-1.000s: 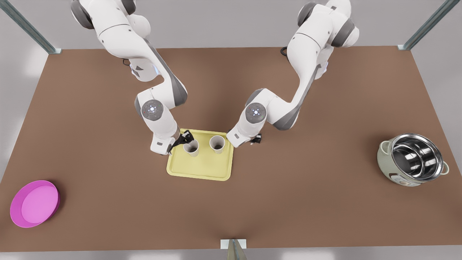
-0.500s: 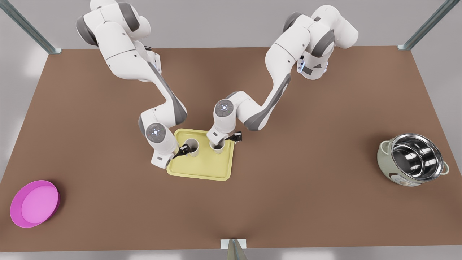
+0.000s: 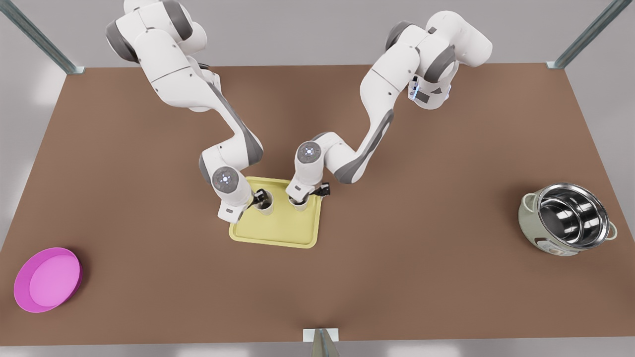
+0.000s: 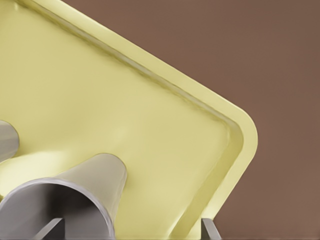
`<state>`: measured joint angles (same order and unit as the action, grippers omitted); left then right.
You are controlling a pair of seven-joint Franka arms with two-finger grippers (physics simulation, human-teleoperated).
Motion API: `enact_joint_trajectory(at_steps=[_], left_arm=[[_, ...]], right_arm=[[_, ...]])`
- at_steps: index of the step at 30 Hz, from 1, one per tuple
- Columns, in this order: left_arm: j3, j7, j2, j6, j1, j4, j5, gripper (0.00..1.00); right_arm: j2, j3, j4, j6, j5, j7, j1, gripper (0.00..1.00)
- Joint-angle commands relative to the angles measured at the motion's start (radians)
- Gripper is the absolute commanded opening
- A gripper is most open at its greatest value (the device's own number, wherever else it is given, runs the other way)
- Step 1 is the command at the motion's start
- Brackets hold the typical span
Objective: Use the left arm to pick up the white IKEA cup from the tray and place it on the middle-left position; use the right arm to pick up the white IKEA cup from the tray and place it on the middle-right position
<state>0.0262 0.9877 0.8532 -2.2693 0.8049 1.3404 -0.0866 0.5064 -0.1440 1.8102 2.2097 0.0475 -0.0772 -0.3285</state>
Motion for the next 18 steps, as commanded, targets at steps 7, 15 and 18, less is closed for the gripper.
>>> enact_joint_trajectory(at_steps=[7,15,18], left_arm=[[-0.005,0.128,-0.013,-0.047,-0.003,-0.009,0.024,0.45],[-0.006,0.132,-0.083,0.074,-0.032,-0.015,0.068,0.22],[0.0,0.017,-0.334,-0.004,-0.111,0.296,0.087,0.22]], right_arm=[[0.034,-0.003,0.0,-0.019,-0.006,-0.002,-0.029,0.88],[0.032,-0.011,-0.009,-0.021,-0.012,-0.01,-0.027,0.57],[0.031,-0.011,-0.011,-0.022,-0.014,-0.006,-0.027,0.42]])
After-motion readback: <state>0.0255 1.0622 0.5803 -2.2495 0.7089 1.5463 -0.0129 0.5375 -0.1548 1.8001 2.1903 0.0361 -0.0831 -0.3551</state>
